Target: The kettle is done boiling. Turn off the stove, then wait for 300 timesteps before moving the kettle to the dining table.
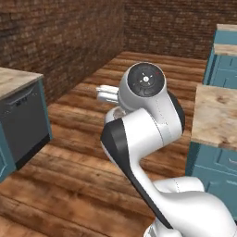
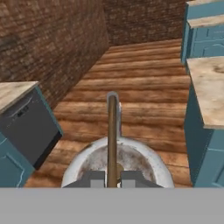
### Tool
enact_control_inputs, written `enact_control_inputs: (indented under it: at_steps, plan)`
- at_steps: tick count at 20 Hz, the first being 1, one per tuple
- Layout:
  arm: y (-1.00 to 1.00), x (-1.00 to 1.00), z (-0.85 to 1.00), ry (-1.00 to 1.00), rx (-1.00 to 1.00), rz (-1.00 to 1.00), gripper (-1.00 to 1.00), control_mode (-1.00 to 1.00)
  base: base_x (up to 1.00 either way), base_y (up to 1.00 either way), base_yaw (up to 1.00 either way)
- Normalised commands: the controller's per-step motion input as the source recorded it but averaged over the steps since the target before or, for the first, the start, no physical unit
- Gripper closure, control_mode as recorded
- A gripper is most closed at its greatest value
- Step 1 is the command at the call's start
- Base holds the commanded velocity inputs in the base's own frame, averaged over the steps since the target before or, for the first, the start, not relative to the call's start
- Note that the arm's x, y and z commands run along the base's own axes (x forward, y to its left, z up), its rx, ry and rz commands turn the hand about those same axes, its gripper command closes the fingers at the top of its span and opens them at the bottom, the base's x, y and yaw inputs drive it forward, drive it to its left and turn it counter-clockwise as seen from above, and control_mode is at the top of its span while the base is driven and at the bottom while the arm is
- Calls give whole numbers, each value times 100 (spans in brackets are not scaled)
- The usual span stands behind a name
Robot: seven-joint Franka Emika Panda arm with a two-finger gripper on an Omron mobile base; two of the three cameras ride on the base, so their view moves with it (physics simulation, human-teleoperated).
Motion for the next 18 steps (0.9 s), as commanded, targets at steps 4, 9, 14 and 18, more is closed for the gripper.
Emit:
enact_control_inputs:
  at_steps: [4, 9, 14, 18]
  plan:
    - [0, 0, 0, 0, 0, 0, 100, 100, 36, 53, -51]
    - [0, 0, 0, 0, 0, 0, 100, 100, 44, 51, -50]
    - [0, 0, 0, 0, 0, 0, 100, 100, 69, 48, -46]
    - [0, 0, 0, 0, 0, 0, 100, 100, 78, 56, -44]
